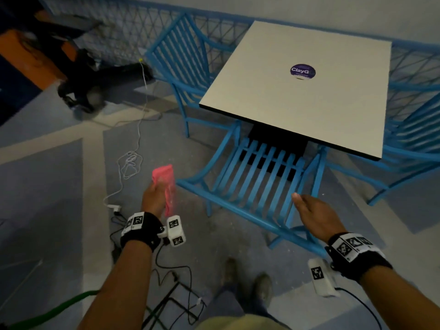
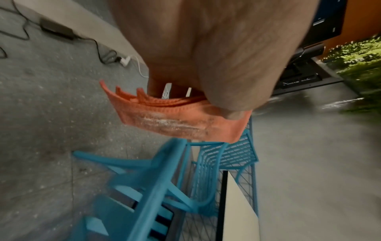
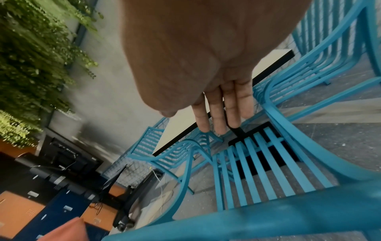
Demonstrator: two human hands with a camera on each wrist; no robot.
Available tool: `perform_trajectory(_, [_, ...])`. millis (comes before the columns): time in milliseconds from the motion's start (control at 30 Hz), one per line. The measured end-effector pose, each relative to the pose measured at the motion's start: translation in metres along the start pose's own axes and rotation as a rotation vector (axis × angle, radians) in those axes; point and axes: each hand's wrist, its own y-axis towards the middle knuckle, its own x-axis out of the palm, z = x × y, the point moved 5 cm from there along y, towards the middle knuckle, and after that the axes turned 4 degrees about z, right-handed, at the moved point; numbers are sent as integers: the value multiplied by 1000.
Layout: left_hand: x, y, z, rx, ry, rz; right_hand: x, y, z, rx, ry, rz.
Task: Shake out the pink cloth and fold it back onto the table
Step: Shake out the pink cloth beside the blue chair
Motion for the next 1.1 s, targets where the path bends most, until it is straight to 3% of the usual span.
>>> perform_trajectory(100, [2,-1,-4,20,-17,-5,10,9,-20,-38,-47,-21])
perform_trajectory(400, [96,-48,-39,-25,-116,-214,23,19,-47,-74,-101,-56])
perform_trajectory(533, [118,-83,-44,-139,-137,-305,30,17,-52,-72,-141,-90])
perform_trajectory(733, [145,-127,-50,-100,-2,-482,41,12,-65,-95,-119,-110])
perform_trajectory(867, [130,-130,-46,-187,78,-634,42,10,-72,-108,-106,-111])
perform_trajectory(933, [110,-118,-45,-203,66,-609,39,10,-71,-98,-114,-94])
perform_trajectory(1100, [29,-40,-36,-165,-58,-227,32,9,-59,-39,-122,-81])
